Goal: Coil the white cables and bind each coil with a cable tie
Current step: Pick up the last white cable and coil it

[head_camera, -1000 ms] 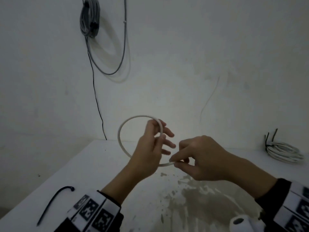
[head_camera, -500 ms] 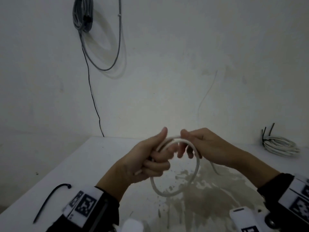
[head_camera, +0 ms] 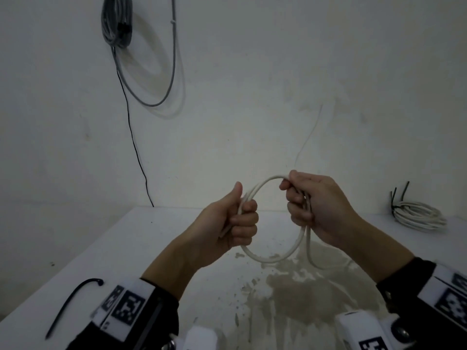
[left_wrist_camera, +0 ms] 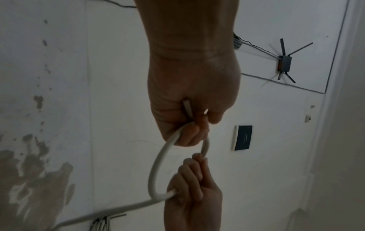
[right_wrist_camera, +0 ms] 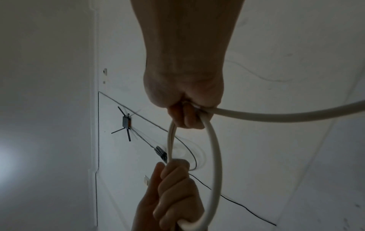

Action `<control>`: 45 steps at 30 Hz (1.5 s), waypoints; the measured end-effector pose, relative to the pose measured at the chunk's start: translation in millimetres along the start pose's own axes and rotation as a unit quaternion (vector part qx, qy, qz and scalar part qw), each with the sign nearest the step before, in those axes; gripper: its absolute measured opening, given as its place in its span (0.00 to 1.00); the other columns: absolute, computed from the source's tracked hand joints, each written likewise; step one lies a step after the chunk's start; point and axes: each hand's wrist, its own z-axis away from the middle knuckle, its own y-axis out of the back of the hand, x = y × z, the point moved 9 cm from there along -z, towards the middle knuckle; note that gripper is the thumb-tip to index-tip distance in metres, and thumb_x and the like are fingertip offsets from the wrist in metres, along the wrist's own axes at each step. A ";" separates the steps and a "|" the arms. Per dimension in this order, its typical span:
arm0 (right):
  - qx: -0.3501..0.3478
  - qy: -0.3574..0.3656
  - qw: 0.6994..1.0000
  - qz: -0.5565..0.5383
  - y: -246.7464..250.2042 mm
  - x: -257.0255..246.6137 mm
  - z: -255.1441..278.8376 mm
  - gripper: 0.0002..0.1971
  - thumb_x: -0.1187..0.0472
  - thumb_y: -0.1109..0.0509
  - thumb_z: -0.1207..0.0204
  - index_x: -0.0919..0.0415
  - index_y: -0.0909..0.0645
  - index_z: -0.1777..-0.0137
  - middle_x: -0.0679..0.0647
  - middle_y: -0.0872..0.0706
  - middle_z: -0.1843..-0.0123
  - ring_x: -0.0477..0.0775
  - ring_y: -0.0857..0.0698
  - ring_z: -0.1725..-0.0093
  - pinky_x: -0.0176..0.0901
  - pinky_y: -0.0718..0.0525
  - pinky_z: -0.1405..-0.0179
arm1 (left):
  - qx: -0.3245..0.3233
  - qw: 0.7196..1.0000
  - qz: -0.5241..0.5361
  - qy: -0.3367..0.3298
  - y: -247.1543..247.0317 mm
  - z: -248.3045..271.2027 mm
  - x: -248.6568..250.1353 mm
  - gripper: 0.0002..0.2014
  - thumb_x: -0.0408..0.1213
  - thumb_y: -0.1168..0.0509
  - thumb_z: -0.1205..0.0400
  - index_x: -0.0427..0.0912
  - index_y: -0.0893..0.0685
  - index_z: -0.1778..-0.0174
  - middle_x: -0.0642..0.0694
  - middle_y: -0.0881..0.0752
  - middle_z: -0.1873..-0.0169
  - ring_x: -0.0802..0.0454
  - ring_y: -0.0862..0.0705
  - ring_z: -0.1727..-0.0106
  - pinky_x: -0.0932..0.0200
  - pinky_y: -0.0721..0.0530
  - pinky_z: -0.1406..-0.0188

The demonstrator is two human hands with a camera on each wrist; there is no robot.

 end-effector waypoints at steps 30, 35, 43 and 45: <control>-0.144 0.013 0.978 0.153 -31.6 -0.4 12.2 0.13 0.60 0.42 0.16 0.63 0.16 0.48 0.48 0.33 0.78 0.47 0.33 0.81 0.36 0.30 0.81 | -0.130 0.981 0.143 -0.011 -6.4 11.9 0.6 0.13 0.29 0.55 0.19 0.33 0.25 0.54 0.47 0.33 0.76 0.53 0.32 0.75 0.61 0.30 0.75; -0.146 0.057 0.954 0.255 -35.7 -5.6 14.0 0.10 0.57 0.39 0.17 0.54 0.15 0.49 0.47 0.35 0.83 0.47 0.38 0.84 0.35 0.36 0.85 | -0.049 0.998 0.037 -0.005 7.8 2.9 -11.8 0.15 0.30 0.54 0.27 0.42 0.24 0.72 0.54 0.33 0.84 0.59 0.32 0.83 0.67 0.30 0.83; -0.138 0.069 0.946 0.284 -28.7 -14.4 8.5 0.11 0.58 0.38 0.18 0.59 0.13 0.52 0.46 0.33 0.83 0.44 0.38 0.83 0.34 0.37 0.85 | 0.022 0.999 0.026 -0.030 6.9 -8.8 -7.9 0.16 0.44 0.47 0.19 0.42 0.27 0.71 0.56 0.36 0.86 0.62 0.39 0.86 0.68 0.44 0.85; -0.140 0.011 0.974 0.176 -22.2 -4.9 8.0 0.14 0.57 0.41 0.16 0.59 0.14 0.54 0.50 0.36 0.78 0.46 0.39 0.81 0.35 0.38 0.83 | 0.024 0.997 0.053 -0.053 5.3 -11.1 1.0 0.12 0.41 0.46 0.21 0.41 0.26 0.69 0.56 0.36 0.87 0.63 0.39 0.87 0.69 0.45 0.85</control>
